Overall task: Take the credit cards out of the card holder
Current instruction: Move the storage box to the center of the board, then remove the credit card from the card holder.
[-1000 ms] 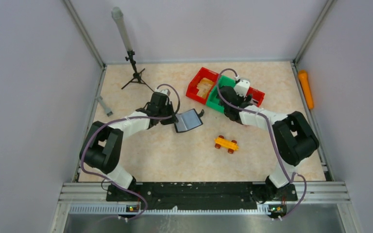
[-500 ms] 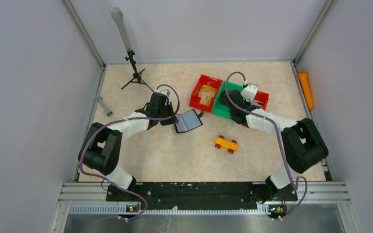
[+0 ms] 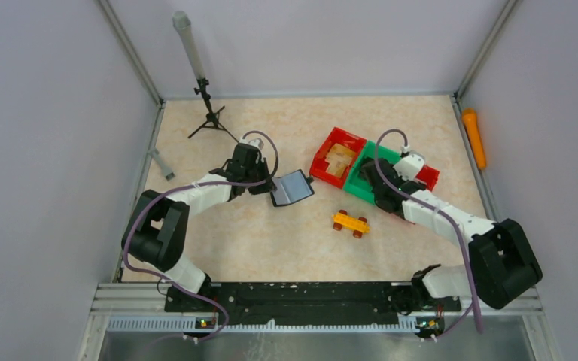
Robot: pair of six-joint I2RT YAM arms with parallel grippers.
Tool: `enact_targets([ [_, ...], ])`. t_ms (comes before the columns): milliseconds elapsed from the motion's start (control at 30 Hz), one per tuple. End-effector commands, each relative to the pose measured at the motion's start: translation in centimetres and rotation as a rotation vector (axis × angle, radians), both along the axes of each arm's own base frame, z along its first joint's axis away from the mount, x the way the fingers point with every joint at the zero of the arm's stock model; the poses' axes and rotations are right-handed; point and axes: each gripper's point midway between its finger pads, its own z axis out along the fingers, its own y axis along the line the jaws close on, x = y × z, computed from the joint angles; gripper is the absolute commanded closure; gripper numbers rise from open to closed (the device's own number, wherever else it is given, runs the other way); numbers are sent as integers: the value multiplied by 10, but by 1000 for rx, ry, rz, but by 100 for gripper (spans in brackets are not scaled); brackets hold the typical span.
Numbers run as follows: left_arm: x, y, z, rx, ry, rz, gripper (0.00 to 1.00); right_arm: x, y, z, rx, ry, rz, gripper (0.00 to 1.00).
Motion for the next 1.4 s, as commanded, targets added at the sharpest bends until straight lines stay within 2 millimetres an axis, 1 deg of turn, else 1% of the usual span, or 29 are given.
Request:
enact_targets([
  [0, 7, 1, 18, -1, -60, 1, 96, 8, -17, 24, 71, -118, -255, 75],
  [67, 7, 3, 15, 16, -56, -1, 96, 17, -8, 20, 64, -91, -223, 73],
  [100, 8, 4, 14, 20, -52, -1, 96, 24, -1, 22, 57, -76, -190, 69],
  [167, 8, 3, 12, 24, -42, -8, 96, 35, 10, 25, 28, -48, -107, 56],
  [200, 8, 3, 10, 27, -37, -11, 96, 38, 13, 26, 14, -35, -83, 49],
  [233, 8, 2, 11, 26, -35, -14, 96, 41, 16, 28, 7, -31, -51, 43],
  [267, 8, 2, 10, 28, -33, -15, 96, 46, 22, 31, -8, -30, 11, 41],
  [333, 8, 2, 10, 30, -32, -14, 96, 52, 38, 37, -33, -37, 180, 37],
  [433, 8, 3, 10, 32, -35, -14, 96, 54, 53, 50, -66, -88, 329, 34],
  [467, 9, 3, 11, 31, -37, -14, 96, 52, 58, 56, -96, -104, 369, 34],
  [567, 8, 3, 11, 32, -36, -15, 96, 42, 68, 76, -235, -152, 398, 32],
  [633, 8, 3, 11, 32, -36, -15, 95, 39, 84, 81, -293, -155, 464, 31],
  [667, 9, 3, 11, 33, -37, -16, 96, 39, 95, 81, -294, -152, 519, 31],
  [700, 9, 3, 12, 34, -38, -18, 96, 39, 112, 78, -270, -144, 610, 31],
  [800, 8, 3, 11, 39, -36, -22, 95, 34, 159, 59, -175, -116, 852, 32],
  [833, 8, 3, 11, 40, -36, -25, 96, 32, 171, 53, -141, -112, 906, 32],
  [933, 8, -1, 9, 31, -31, -46, 95, 26, 196, 34, -61, -87, 1006, 32],
  [1033, 5, -12, 9, -15, -19, -98, 95, 26, 214, 27, -7, -113, 1063, 32],
  [1100, 1, -24, 7, -69, -4, -152, 94, 29, 216, 21, 8, -114, 1053, 32],
  [1167, -2, -34, 5, -113, 16, -191, 95, 33, 214, 16, 12, -110, 1019, 31],
  [1233, -3, -35, 0, -115, 39, -197, 95, 39, 205, 11, 18, -116, 953, 31],
  [1300, -3, -35, -3, -108, 48, -197, 95, 43, 192, 0, 22, -110, 889, 31],
  [1367, -3, -34, -4, -103, 49, -199, 95, 45, 184, -11, 52, -97, 854, 35],
])
